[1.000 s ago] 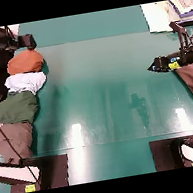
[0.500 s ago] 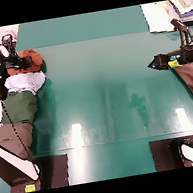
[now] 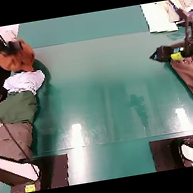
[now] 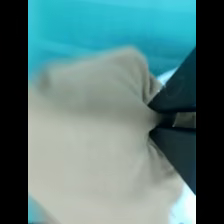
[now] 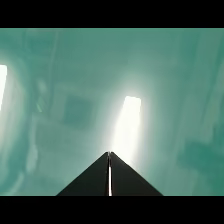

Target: Fold the shirts.

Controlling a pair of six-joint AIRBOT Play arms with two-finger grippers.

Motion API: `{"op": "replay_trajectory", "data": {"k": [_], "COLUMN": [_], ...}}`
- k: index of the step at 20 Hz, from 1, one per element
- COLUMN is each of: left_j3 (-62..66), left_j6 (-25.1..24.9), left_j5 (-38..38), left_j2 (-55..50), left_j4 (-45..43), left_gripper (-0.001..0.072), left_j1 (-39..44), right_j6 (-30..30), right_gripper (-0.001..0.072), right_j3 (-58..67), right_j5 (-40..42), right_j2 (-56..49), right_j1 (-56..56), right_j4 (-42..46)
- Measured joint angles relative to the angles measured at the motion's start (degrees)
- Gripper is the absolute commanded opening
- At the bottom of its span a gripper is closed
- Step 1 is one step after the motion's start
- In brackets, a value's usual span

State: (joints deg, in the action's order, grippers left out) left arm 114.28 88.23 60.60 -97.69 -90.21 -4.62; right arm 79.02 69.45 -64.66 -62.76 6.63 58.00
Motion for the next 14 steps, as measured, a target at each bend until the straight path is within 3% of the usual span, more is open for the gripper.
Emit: {"op": "replay_trajectory", "data": {"k": [7, 11, 14], "left_j3": [3.15, 0.02, -8.59], "left_j6": [-2.78, -3.04, -3.08], "left_j5": [7.67, 15.41, 16.15], "left_j2": [21.73, 25.77, 26.67], "left_j4": [2.80, 9.03, 12.94], "left_gripper": [0.0030, 0.0030, 0.0031], "left_j1": [12.24, 21.86, 29.24], "right_j6": [0.00, 0.00, -0.02], "right_gripper": [0.0017, 0.0017, 0.0017], "right_j3": [16.17, 22.84, 25.62], "right_j5": [1.20, 0.79, -0.94], "right_j2": [0.00, 0.02, 0.04], "right_j1": [0.00, 0.00, 0.00], "right_j4": [0.15, 0.17, 0.20]}}
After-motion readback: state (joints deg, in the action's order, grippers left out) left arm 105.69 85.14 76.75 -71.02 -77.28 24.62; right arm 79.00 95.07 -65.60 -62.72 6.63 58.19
